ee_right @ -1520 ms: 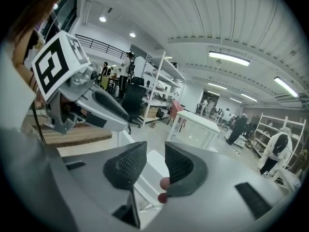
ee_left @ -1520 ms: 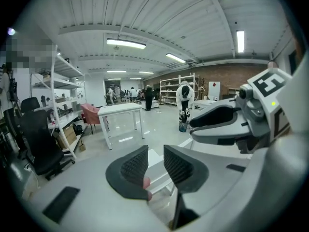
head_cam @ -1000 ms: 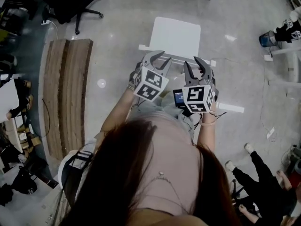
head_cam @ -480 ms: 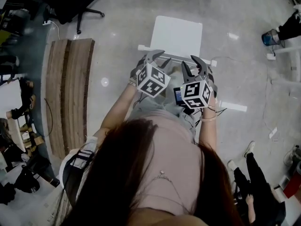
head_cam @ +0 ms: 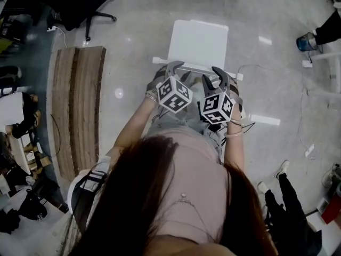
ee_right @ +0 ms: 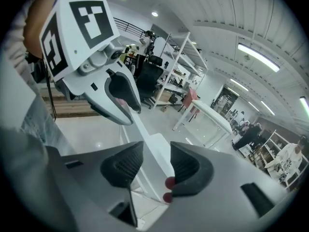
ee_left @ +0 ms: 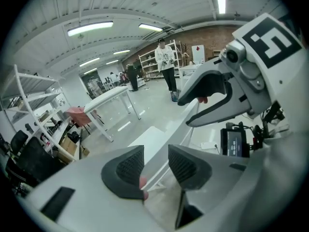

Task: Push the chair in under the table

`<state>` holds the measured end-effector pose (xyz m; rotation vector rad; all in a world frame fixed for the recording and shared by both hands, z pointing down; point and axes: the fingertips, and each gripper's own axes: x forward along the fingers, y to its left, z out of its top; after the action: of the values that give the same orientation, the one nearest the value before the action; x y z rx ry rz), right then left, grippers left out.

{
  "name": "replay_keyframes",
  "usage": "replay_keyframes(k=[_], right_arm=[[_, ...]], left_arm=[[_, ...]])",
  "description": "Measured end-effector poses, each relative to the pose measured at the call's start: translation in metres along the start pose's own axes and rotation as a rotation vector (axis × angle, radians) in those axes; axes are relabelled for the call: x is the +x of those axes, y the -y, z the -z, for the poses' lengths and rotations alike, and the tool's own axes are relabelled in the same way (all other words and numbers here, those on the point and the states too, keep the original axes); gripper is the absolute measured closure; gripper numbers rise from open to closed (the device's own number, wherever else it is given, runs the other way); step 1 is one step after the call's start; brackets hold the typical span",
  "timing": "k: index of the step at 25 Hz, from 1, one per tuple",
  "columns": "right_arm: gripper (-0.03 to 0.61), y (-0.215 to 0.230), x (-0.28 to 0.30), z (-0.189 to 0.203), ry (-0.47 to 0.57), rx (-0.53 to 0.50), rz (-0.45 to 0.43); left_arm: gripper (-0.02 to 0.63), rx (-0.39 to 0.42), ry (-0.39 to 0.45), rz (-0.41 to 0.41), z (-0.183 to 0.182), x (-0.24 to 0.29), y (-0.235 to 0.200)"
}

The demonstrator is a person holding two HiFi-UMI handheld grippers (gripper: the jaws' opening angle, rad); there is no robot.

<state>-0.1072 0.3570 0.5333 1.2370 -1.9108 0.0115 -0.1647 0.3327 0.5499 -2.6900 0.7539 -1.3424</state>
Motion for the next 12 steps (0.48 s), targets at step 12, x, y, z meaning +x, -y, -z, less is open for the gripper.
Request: replay_keyframes(k=[12], right_arm=[[0.414, -0.001, 0.025, 0.018, -0.066, -0.049, -0.045]], left_arm=[[0.454, 0.06, -0.079, 0.0, 0.009, 0.02, -0.002]])
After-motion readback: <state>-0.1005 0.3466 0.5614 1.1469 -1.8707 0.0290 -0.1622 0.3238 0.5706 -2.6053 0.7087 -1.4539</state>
